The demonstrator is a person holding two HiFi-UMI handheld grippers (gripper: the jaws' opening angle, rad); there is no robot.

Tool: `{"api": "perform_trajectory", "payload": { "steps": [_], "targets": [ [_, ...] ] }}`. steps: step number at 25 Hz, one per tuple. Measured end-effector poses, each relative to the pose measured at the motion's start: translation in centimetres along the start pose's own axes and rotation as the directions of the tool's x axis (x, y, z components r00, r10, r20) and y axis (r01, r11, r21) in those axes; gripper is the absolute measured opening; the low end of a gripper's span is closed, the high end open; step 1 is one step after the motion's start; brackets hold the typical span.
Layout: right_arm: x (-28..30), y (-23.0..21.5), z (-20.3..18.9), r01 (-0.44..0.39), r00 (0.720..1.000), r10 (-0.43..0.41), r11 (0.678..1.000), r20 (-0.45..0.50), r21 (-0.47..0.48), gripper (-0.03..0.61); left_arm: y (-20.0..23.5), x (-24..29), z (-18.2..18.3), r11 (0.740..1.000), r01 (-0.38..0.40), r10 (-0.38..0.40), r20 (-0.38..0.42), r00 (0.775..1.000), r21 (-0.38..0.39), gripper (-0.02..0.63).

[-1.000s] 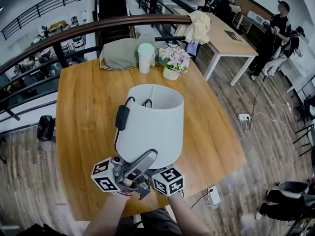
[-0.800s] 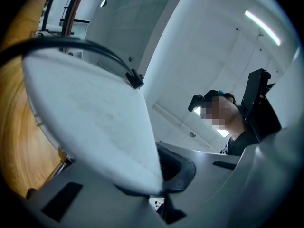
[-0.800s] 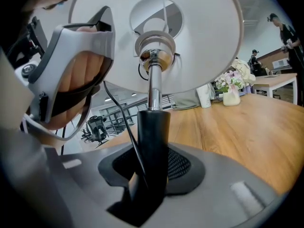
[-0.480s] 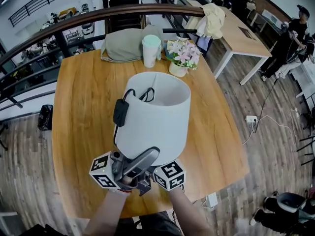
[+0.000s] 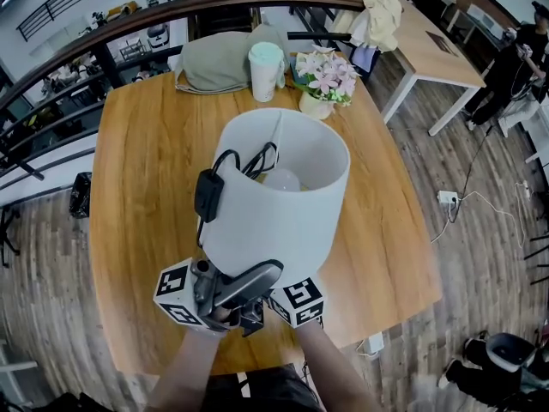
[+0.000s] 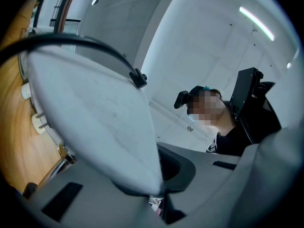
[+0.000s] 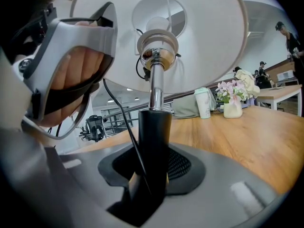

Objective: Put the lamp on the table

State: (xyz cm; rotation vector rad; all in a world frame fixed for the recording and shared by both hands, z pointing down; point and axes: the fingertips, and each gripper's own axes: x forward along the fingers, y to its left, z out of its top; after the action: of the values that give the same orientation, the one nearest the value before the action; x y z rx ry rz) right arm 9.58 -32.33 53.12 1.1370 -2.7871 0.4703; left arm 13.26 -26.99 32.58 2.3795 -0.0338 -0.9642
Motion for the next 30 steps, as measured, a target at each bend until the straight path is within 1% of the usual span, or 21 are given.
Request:
{"api": "perform_trajectory", "payload": {
  "steps": [6,7,12,21,30],
  "targets": [
    [-0.1,0.0,0.2,-0.001,1.0,0.001,1.0,-0.001,-0.021,0.164,-0.1,-0.2,-0.1,1.0,0.003,-0.003,0.01,1.0,-0.004,0.002],
    [-0.3,0.1,0.4,0.002,1.0,-0.002,1.0,-0.003,-0.021,0.176,-0.1,-0.3,-0.1,1.0,0.005,-0.005,0.012,1.0,-0.006,0.002],
    [-1.7,0.4,0.7,0.004,1.0,-0.004,1.0,-0.007,-0.004,0.187,-0.8,-0.5,-0.9,1.0,0.016,-0.016,0.012,1.0,-0.012,0.002],
    [-4.0,1.2,0.0,0.013,0.999,-0.014,0.999,-0.038,-0.037,0.187,-2.1,-1.5,-1.8,0.998,0.045,-0.044,0.023,0.999,-0.05,0.005],
    [-5.6,2.0,-0.8,0.024,0.997,-0.028,0.998,-0.067,-0.054,0.187,-3.3,-2.8,-3.4,0.994,0.075,-0.075,0.005,0.997,-0.075,0.023]
  ]
}}
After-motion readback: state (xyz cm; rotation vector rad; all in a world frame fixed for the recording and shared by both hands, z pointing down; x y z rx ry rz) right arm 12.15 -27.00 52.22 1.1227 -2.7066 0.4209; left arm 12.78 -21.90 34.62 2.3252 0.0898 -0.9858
